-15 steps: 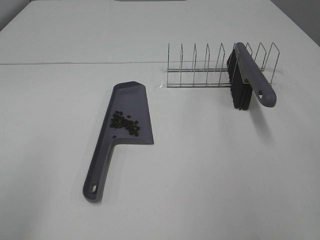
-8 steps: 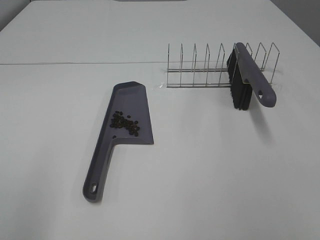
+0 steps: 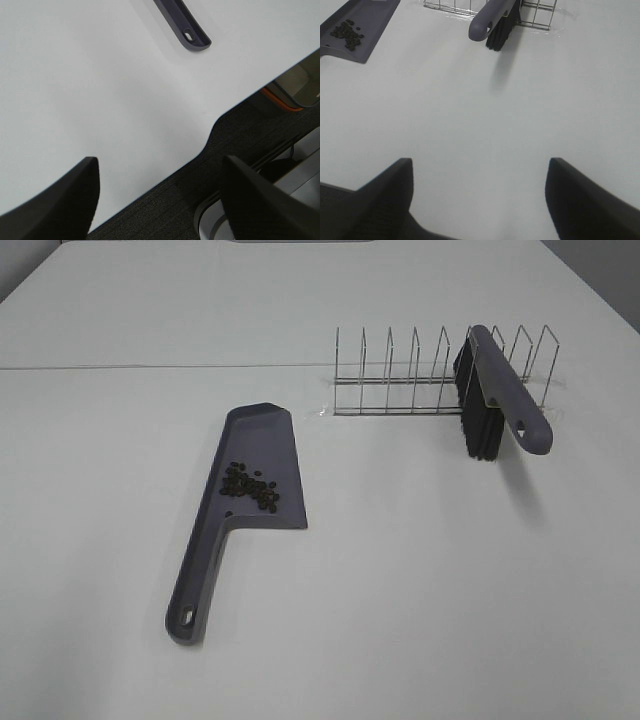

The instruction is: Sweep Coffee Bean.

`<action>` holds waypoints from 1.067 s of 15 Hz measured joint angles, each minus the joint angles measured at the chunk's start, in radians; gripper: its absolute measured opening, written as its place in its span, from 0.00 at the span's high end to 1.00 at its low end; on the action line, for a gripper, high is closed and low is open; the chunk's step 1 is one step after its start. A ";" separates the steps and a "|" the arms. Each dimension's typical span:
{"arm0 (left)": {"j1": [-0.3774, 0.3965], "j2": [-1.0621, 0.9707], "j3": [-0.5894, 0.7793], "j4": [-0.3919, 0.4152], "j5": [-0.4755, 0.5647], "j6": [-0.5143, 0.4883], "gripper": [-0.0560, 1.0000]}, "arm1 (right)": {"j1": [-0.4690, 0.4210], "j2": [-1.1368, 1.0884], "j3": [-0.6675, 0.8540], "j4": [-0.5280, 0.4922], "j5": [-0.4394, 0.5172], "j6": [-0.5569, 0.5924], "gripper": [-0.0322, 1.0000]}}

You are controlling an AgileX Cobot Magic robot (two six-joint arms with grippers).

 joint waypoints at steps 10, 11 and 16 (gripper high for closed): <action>0.000 0.000 0.000 -0.044 0.000 0.076 0.33 | 0.000 0.000 0.000 -0.023 0.000 -0.005 0.29; 0.000 0.000 0.000 -0.044 0.000 0.076 0.33 | 0.000 0.000 0.000 -0.023 0.000 -0.005 0.29; 0.073 -0.054 0.000 -0.045 0.000 0.079 0.33 | -0.030 0.000 0.000 -0.023 0.000 -0.005 0.29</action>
